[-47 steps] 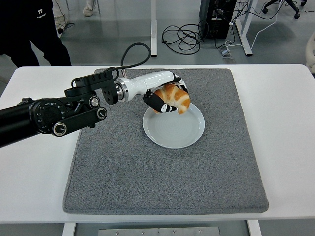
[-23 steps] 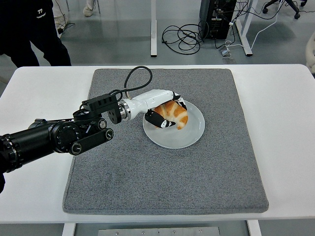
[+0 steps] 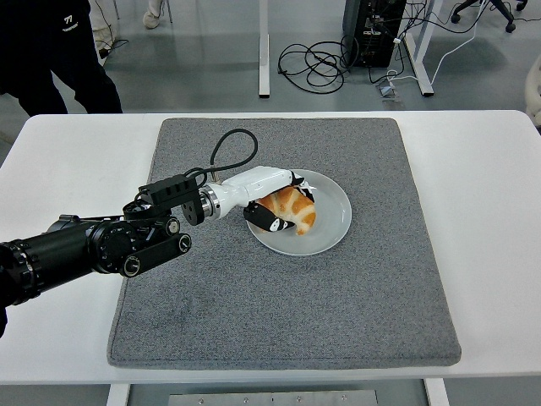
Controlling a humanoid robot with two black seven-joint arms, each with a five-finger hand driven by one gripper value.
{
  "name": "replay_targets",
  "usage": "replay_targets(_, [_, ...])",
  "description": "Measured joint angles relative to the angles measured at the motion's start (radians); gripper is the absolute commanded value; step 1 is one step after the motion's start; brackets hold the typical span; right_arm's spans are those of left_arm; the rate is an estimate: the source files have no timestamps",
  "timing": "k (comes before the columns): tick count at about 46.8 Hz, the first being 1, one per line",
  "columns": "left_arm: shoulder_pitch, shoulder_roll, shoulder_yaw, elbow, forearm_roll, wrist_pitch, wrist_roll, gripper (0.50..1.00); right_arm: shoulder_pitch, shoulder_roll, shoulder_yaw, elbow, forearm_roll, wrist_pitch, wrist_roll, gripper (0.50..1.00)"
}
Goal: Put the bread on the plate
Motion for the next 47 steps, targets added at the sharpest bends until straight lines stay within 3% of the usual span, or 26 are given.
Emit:
replay_targets(43, [0.011, -0.031, -0.003, 0.037, -0.037, 0.028, -0.017, 0.500, 0.000, 0.000, 0.000, 0.002, 0.000, 0.000, 0.000, 1.000])
replay_targets(45, [0.011, -0.031, -0.006, 0.037, -0.037, 0.028, -0.017, 0.581, 0.000, 0.000, 0.000, 0.002, 0.000, 0.000, 0.000, 1.000])
replay_targets(47, [0.011, -0.031, -0.008, 0.037, -0.038, 0.028, -0.017, 0.626, 0.000, 0.000, 0.000, 0.002, 0.000, 0.000, 0.000, 1.000])
